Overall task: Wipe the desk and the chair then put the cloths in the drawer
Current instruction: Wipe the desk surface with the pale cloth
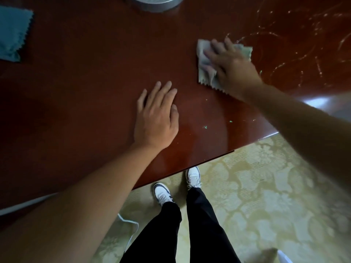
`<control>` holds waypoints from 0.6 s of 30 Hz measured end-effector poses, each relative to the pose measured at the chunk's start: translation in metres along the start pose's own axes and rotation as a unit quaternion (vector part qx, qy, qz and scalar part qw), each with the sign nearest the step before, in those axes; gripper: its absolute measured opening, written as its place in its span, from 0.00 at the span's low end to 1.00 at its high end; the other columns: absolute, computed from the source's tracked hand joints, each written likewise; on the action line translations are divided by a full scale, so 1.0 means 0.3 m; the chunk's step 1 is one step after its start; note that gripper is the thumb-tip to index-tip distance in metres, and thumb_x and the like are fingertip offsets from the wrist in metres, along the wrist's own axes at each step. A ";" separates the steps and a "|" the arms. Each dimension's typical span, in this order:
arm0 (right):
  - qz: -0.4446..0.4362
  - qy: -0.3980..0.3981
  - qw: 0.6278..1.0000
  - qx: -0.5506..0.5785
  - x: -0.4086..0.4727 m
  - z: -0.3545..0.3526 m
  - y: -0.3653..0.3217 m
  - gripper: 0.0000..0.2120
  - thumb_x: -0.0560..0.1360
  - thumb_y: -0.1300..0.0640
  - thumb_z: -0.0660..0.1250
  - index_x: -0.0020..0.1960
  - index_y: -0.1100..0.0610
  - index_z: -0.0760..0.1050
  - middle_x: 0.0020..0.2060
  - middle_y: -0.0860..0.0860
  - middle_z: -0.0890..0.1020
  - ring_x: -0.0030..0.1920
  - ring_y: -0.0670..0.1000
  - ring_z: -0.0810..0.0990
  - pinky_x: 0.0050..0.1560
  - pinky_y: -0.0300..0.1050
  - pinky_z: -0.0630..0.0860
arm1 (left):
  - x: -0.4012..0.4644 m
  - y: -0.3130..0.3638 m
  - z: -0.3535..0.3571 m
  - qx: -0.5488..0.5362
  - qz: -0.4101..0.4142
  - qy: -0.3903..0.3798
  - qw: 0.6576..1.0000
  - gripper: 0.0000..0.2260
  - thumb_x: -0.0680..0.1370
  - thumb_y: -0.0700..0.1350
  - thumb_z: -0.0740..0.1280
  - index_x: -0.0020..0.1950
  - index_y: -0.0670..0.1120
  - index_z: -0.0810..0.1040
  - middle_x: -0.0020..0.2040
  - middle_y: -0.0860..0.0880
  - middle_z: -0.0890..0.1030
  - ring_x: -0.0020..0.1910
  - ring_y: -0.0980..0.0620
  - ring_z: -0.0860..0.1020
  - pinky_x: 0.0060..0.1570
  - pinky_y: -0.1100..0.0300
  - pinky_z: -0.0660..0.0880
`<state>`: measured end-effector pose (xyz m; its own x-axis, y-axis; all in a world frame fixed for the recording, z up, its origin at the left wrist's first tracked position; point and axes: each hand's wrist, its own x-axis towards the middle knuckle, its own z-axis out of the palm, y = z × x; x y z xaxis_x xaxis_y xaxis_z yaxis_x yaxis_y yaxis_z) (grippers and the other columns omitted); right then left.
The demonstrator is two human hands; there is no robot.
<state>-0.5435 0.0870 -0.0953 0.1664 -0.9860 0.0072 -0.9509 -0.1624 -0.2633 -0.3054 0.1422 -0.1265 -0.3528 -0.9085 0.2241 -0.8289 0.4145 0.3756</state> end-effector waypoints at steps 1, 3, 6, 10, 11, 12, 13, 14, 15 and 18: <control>0.013 0.001 1.000 -0.002 0.025 0.000 0.026 0.24 0.83 0.46 0.53 0.76 0.56 0.64 0.76 0.58 0.64 0.76 0.65 0.57 0.75 0.63 0.57 | -0.001 -0.001 0.001 0.003 0.001 0.001 1.000 0.18 0.79 0.45 0.59 0.69 0.45 0.76 0.72 0.48 0.74 0.75 0.48 0.67 0.74 0.45 0.60; 0.017 0.012 1.000 -0.006 0.018 0.014 0.042 0.24 0.84 0.46 0.54 0.76 0.57 0.63 0.76 0.58 0.64 0.76 0.64 0.58 0.75 0.62 0.56 | 0.000 0.001 -0.003 0.008 0.001 -0.001 1.000 0.18 0.79 0.44 0.60 0.68 0.45 0.76 0.72 0.49 0.74 0.75 0.48 0.67 0.74 0.45 0.60; -0.002 0.026 1.000 0.005 -0.120 0.046 -0.020 0.23 0.83 0.49 0.57 0.74 0.58 0.68 0.73 0.59 0.68 0.75 0.65 0.61 0.74 0.61 0.57 | 0.005 0.009 -0.009 0.004 -0.002 -0.007 1.000 0.18 0.79 0.44 0.60 0.68 0.45 0.75 0.72 0.49 0.74 0.75 0.48 0.67 0.74 0.45 0.59; -0.081 0.017 0.996 0.024 -0.360 0.080 -0.114 0.21 0.82 0.50 0.59 0.73 0.57 0.70 0.73 0.56 0.70 0.75 0.61 0.62 0.75 0.55 0.58 | 0.004 0.010 -0.016 0.011 -0.005 -0.015 1.000 0.18 0.80 0.46 0.60 0.69 0.45 0.75 0.72 0.48 0.74 0.75 0.47 0.67 0.74 0.44 0.60; -0.093 0.011 0.995 0.023 -0.346 0.071 -0.094 0.22 0.82 0.49 0.58 0.73 0.57 0.70 0.73 0.56 0.70 0.75 0.61 0.63 0.75 0.56 0.58 | 0.004 0.012 -0.018 0.012 -0.005 -0.019 1.000 0.19 0.80 0.46 0.60 0.69 0.45 0.75 0.73 0.48 0.73 0.75 0.47 0.67 0.74 0.44 0.60; -0.087 0.016 0.996 0.017 -0.301 0.062 -0.070 0.22 0.82 0.49 0.58 0.72 0.57 0.71 0.72 0.57 0.71 0.74 0.62 0.64 0.74 0.57 0.60 | 0.006 0.012 -0.019 0.012 -0.006 -0.021 1.000 0.19 0.80 0.47 0.59 0.69 0.45 0.74 0.73 0.48 0.73 0.75 0.47 0.66 0.74 0.44 0.60; -0.058 0.025 0.998 0.010 -0.241 0.057 -0.044 0.22 0.82 0.49 0.58 0.72 0.57 0.71 0.72 0.58 0.71 0.74 0.64 0.65 0.73 0.59 0.61 | 0.006 0.013 -0.020 0.011 -0.006 -0.024 1.000 0.19 0.80 0.47 0.59 0.69 0.45 0.74 0.73 0.48 0.73 0.75 0.47 0.66 0.74 0.44 0.59; -0.020 0.031 0.999 0.005 -0.175 0.048 -0.017 0.22 0.82 0.48 0.58 0.72 0.57 0.70 0.72 0.58 0.71 0.74 0.65 0.64 0.73 0.61 0.61 | 0.006 0.014 -0.020 0.011 -0.006 -0.027 1.000 0.19 0.80 0.47 0.59 0.70 0.45 0.74 0.73 0.48 0.73 0.76 0.48 0.66 0.74 0.44 0.59; 0.012 0.033 0.999 0.003 -0.114 0.036 0.005 0.22 0.82 0.48 0.58 0.73 0.57 0.69 0.72 0.59 0.70 0.74 0.65 0.63 0.73 0.62 0.60 | 0.007 0.013 -0.021 0.012 -0.008 -0.027 1.000 0.19 0.80 0.46 0.59 0.70 0.45 0.74 0.73 0.48 0.73 0.76 0.48 0.66 0.74 0.44 0.59; 0.037 0.045 0.998 0.018 -0.119 0.055 -0.033 0.23 0.82 0.48 0.57 0.72 0.58 0.70 0.73 0.59 0.69 0.74 0.66 0.61 0.74 0.63 0.58 | 0.007 0.014 -0.019 0.012 -0.008 -0.024 1.000 0.19 0.79 0.46 0.59 0.70 0.45 0.74 0.73 0.48 0.73 0.76 0.47 0.66 0.74 0.45 0.59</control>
<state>-0.5357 0.1244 -0.1089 0.0714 -0.9948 0.0724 -0.9497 -0.0900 -0.2999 -0.3072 0.1423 -0.1195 -0.3602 -0.9164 0.1744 -0.8440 0.3997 0.3576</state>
